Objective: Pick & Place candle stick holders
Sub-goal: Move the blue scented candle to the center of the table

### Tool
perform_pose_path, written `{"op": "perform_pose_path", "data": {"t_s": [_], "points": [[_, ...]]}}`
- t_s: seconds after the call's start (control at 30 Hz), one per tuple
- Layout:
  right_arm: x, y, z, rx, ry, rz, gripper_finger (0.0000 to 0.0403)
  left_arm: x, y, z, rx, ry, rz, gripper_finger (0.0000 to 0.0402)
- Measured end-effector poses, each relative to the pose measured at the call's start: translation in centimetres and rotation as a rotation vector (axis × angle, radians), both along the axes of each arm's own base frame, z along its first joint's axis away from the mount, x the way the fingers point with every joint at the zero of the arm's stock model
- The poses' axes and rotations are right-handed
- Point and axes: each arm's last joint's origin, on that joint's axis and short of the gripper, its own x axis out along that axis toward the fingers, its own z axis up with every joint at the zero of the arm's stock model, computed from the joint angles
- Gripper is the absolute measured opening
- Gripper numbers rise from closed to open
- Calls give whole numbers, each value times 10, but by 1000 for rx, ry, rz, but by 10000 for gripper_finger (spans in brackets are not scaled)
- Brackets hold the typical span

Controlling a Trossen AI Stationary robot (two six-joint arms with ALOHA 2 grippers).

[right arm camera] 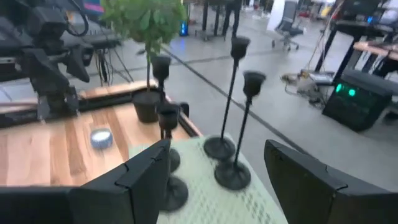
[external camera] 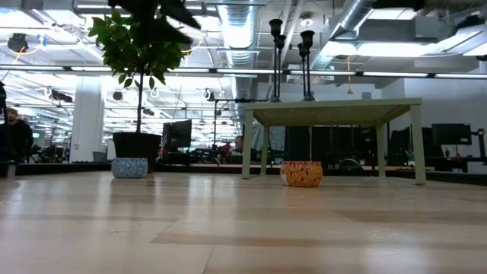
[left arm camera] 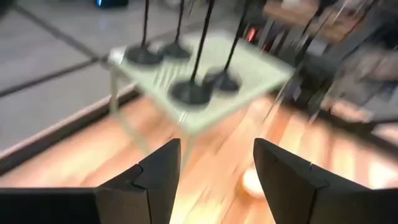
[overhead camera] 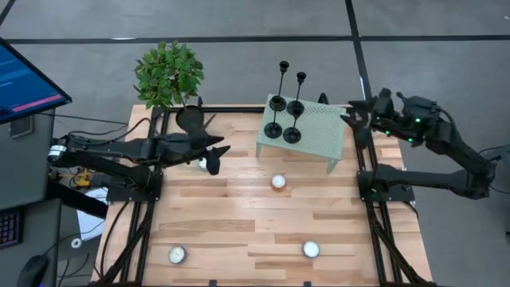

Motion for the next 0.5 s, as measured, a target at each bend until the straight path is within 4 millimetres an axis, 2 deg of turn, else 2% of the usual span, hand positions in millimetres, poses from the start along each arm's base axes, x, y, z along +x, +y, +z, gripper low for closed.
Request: {"op": "perform_pose_path", "data": {"t_s": [0.1,0.3,0.5], "points": [[-8,3,-3,20,33,-36,249,-2,0,-9,-15,110,5,203],[-24,8,-7,55,39,-76,249,-9,1,-40,-167,378,64,203],[-24,8,-9,51,49,-78,249,7,1,-59,-104,574,-45,212]]}}
